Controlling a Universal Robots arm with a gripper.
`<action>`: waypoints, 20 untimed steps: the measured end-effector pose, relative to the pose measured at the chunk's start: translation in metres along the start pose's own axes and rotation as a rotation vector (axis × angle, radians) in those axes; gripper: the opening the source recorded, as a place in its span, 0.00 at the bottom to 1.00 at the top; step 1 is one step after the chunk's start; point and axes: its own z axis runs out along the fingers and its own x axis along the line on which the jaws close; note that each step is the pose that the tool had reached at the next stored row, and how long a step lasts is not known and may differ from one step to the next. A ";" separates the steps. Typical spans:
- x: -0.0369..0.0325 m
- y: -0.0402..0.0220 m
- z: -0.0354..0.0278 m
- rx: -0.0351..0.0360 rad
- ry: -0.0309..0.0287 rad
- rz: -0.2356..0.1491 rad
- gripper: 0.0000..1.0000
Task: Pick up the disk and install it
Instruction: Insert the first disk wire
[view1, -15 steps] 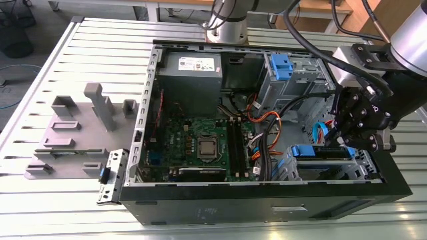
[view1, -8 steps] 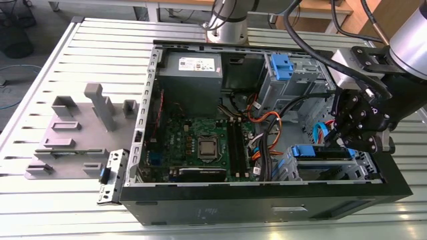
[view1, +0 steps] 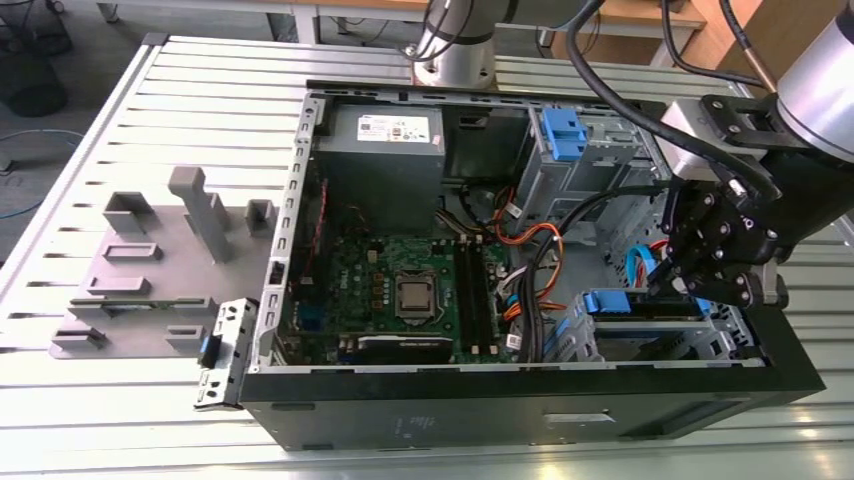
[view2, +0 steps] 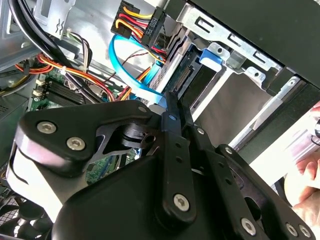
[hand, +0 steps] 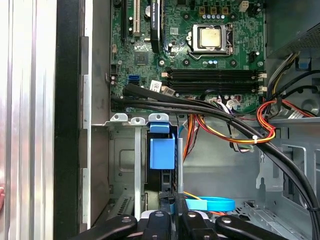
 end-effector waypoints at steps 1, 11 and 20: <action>0.0000 0.0000 0.0000 0.0000 0.0000 0.000 0.16; 0.0000 -0.0001 0.0022 0.0000 -0.0001 0.000 0.16; 0.0000 -0.0002 0.0051 0.0000 -0.0001 0.000 0.16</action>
